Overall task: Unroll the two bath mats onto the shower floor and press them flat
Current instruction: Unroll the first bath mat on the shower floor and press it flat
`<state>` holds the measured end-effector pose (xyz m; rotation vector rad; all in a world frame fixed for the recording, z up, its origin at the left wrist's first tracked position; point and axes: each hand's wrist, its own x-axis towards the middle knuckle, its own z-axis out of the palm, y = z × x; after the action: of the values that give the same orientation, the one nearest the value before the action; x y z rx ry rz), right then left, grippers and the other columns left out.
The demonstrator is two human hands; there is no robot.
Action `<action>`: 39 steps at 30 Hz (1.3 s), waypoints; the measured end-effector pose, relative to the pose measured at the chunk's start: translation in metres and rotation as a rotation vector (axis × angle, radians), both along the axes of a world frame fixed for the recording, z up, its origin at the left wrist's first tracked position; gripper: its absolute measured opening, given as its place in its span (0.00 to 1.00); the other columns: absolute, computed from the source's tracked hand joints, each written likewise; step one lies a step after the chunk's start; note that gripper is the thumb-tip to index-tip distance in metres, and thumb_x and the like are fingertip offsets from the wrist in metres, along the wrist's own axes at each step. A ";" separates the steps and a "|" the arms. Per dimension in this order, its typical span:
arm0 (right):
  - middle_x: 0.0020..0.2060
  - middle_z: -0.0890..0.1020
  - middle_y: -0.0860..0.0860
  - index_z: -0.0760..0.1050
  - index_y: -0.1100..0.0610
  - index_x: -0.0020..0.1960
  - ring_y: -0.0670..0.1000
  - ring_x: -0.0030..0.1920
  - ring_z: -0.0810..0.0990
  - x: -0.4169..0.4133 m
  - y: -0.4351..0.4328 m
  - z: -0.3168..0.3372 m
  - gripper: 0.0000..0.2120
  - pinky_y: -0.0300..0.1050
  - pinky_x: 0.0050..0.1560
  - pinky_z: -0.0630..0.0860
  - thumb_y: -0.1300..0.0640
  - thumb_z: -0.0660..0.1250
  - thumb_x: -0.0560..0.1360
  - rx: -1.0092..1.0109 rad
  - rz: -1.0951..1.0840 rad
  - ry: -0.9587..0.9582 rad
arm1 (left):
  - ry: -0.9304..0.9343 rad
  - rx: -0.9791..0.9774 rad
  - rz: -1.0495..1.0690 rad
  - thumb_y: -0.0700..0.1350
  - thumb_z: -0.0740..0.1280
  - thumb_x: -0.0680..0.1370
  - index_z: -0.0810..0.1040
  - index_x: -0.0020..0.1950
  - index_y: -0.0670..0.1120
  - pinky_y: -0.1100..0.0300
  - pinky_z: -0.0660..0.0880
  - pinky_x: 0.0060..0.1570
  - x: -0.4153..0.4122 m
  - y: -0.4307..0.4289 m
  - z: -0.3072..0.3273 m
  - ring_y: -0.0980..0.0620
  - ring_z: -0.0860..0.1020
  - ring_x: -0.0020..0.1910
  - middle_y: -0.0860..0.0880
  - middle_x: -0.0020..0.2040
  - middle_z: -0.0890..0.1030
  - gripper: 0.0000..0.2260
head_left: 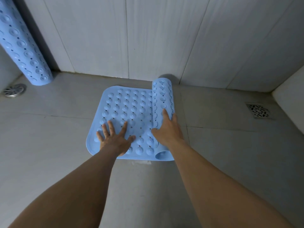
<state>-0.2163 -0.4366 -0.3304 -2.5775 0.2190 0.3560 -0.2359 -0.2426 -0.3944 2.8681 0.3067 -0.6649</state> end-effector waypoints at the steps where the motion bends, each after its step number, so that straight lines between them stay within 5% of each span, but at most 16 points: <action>1: 0.80 0.48 0.55 0.44 0.45 0.81 0.62 0.74 0.62 0.000 0.000 0.001 0.43 0.57 0.68 0.69 0.48 0.67 0.75 -0.001 -0.008 -0.001 | 0.005 -0.001 0.005 0.73 0.44 0.77 0.31 0.77 0.65 0.34 0.34 0.73 0.001 -0.001 0.000 0.36 0.30 0.76 0.40 0.77 0.28 0.34; 7: 0.75 0.59 0.60 0.42 0.46 0.81 0.63 0.69 0.68 -0.005 -0.028 0.002 0.40 0.54 0.63 0.69 0.47 0.62 0.78 0.027 -0.110 0.045 | 0.047 0.011 0.042 0.70 0.47 0.79 0.33 0.77 0.65 0.31 0.36 0.72 0.007 -0.011 0.008 0.36 0.31 0.77 0.40 0.78 0.29 0.33; 11: 0.74 0.60 0.61 0.42 0.48 0.81 0.64 0.67 0.70 -0.010 -0.043 -0.002 0.37 0.54 0.60 0.70 0.47 0.58 0.78 0.061 -0.181 0.087 | 0.065 -0.002 0.107 0.58 0.52 0.81 0.38 0.79 0.64 0.29 0.37 0.71 0.009 -0.021 0.012 0.36 0.31 0.77 0.38 0.78 0.30 0.31; 16: 0.80 0.42 0.58 0.42 0.51 0.81 0.64 0.78 0.50 -0.014 -0.048 -0.010 0.38 0.68 0.72 0.60 0.57 0.61 0.79 -0.242 -0.023 -0.028 | 0.050 -0.005 0.079 0.48 0.54 0.79 0.38 0.80 0.61 0.27 0.36 0.70 0.015 -0.037 0.021 0.38 0.32 0.78 0.44 0.79 0.30 0.34; 19: 0.80 0.41 0.56 0.49 0.45 0.80 0.62 0.79 0.43 -0.013 -0.056 -0.017 0.35 0.70 0.72 0.58 0.60 0.59 0.79 -0.264 0.170 -0.071 | -0.005 -0.033 0.040 0.56 0.51 0.81 0.41 0.80 0.62 0.27 0.38 0.70 0.015 -0.054 0.017 0.38 0.34 0.78 0.46 0.80 0.33 0.29; 22: 0.80 0.40 0.55 0.52 0.46 0.79 0.62 0.79 0.40 -0.014 -0.062 -0.017 0.28 0.74 0.71 0.54 0.49 0.56 0.81 -0.205 0.104 -0.028 | -0.031 -0.026 0.023 0.71 0.45 0.78 0.39 0.79 0.63 0.28 0.36 0.70 0.010 -0.076 0.008 0.36 0.34 0.78 0.45 0.80 0.34 0.33; 24: 0.79 0.35 0.54 0.48 0.45 0.79 0.66 0.79 0.41 -0.015 -0.066 -0.016 0.33 0.77 0.69 0.55 0.41 0.59 0.80 -0.202 0.059 0.033 | -0.049 0.001 -0.019 0.75 0.45 0.75 0.36 0.79 0.64 0.28 0.36 0.69 0.007 -0.087 0.003 0.37 0.33 0.78 0.45 0.80 0.33 0.37; 30: 0.79 0.35 0.54 0.48 0.46 0.79 0.67 0.74 0.59 -0.016 -0.090 -0.010 0.40 0.61 0.60 0.75 0.47 0.70 0.76 -0.123 0.025 0.025 | -0.011 0.035 -0.058 0.77 0.45 0.73 0.32 0.77 0.65 0.27 0.36 0.69 0.003 -0.092 0.002 0.38 0.32 0.77 0.47 0.79 0.30 0.38; 39: 0.79 0.37 0.57 0.50 0.49 0.79 0.67 0.70 0.65 -0.023 -0.105 -0.007 0.38 0.57 0.57 0.74 0.48 0.68 0.76 -0.101 0.012 0.046 | 0.010 0.037 -0.044 0.76 0.48 0.74 0.34 0.77 0.66 0.27 0.38 0.70 0.003 -0.092 0.007 0.38 0.34 0.78 0.47 0.80 0.32 0.38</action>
<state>-0.2395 -0.5411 -0.3374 -2.6727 0.2436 0.4186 -0.2330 -0.3348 -0.3871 2.9148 0.2610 -0.6882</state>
